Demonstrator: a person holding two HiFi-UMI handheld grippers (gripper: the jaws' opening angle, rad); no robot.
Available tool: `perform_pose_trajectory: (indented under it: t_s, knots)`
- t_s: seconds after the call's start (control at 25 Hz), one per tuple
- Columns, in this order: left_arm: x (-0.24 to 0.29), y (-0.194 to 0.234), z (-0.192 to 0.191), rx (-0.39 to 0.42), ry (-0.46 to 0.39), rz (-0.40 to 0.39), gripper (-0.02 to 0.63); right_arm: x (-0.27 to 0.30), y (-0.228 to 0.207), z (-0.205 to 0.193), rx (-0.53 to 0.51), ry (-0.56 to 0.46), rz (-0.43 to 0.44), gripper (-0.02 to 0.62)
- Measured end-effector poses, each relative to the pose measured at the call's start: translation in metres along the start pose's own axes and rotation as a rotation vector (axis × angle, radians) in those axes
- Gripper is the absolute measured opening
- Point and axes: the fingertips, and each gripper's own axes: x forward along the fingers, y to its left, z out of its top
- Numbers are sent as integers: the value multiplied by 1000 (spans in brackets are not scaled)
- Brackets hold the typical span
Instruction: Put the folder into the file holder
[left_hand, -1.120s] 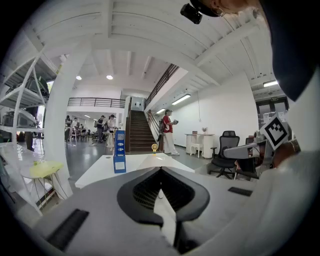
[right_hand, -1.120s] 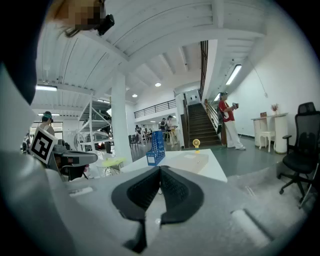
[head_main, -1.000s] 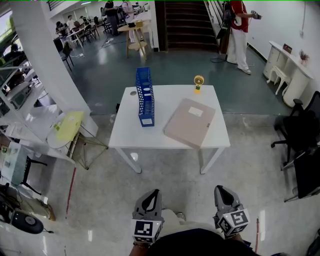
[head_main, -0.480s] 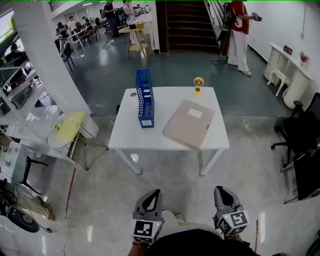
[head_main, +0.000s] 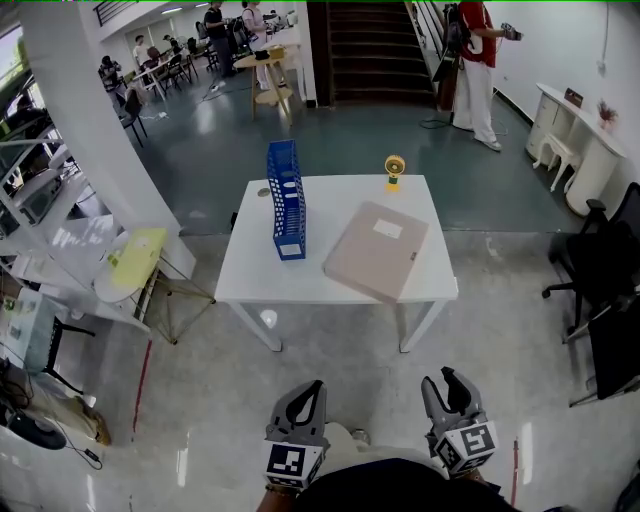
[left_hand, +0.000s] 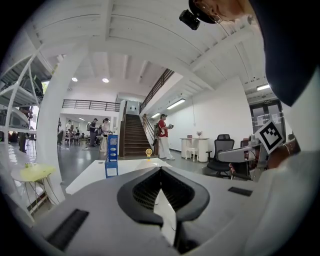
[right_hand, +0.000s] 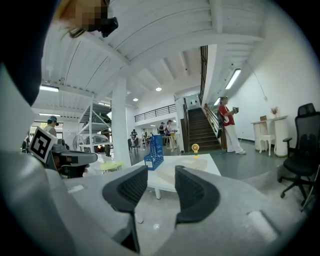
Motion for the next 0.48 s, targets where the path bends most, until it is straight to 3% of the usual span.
perform_pose_trajectory:
  t_s: [0.24,0.48]
  knots:
    - [9,5,-2,2,6,14,-2,9,-15,-1,1,3,-41,366]
    - [18,8,-4,8,16,23,-2,19,-22,-4,13,7,-35,392]
